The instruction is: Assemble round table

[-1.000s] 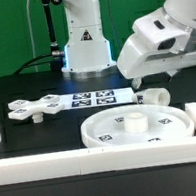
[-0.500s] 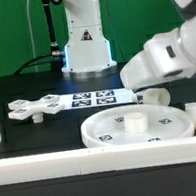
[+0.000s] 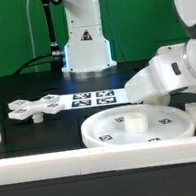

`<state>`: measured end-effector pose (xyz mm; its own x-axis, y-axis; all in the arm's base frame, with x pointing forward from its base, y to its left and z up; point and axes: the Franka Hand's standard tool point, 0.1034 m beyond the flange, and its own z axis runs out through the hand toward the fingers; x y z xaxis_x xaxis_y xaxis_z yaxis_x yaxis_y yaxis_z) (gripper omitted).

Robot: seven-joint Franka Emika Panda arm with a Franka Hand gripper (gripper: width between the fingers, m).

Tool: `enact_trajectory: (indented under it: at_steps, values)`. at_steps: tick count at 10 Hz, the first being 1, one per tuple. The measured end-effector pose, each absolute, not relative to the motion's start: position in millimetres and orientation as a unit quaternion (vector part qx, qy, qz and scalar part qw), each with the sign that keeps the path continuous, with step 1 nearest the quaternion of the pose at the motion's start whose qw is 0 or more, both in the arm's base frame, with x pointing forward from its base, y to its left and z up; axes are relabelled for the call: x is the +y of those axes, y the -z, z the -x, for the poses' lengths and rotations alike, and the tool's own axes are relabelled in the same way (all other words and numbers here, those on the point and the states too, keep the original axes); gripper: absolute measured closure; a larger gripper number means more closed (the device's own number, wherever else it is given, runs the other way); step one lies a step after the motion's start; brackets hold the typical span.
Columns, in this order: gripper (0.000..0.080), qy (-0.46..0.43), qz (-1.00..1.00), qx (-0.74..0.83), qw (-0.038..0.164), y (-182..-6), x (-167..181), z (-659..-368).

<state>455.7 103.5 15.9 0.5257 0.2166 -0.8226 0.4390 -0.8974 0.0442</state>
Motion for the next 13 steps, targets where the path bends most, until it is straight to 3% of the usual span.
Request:
enact_trajectory:
  at_steps: [3,4,5,6,11,13]
  values:
    - [0.0150,0.443,-0.866,0.195,0.128,-12.0,104.5,-454.9]
    - [0.0276,0.443,-0.866,0.194,0.128,-12.2,103.9,-455.3]
    - [0.0276,0.443,-0.866,0.194,0.128,-12.5,103.4,-455.6]
    - [0.0394,0.443,-0.866,0.194,0.128,-12.6,103.4,-455.7]
    - [0.0392,0.443,-0.865,0.200,0.124,-15.9,103.2,-457.3]
    - [0.0390,0.436,-0.865,0.220,0.112,-42.6,101.3,-467.3]
